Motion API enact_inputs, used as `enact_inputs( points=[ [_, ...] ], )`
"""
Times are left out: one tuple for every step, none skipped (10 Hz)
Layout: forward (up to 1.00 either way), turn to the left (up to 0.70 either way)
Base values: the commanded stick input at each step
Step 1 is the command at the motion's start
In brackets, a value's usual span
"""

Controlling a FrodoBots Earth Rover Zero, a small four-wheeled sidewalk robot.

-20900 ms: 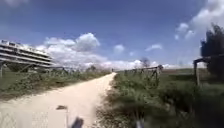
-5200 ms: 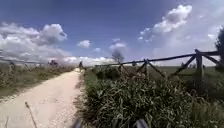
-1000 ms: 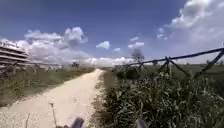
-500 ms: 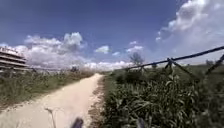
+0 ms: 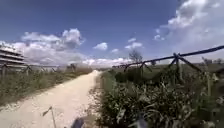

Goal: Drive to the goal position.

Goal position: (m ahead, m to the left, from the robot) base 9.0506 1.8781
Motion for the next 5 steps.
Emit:
enact_inputs(
  points=[
    [0.70,0.00],
    [0.70,0.00],
    [0.70,0.00],
    [0.70,0.00],
    [0.70,0.00]
  ],
)
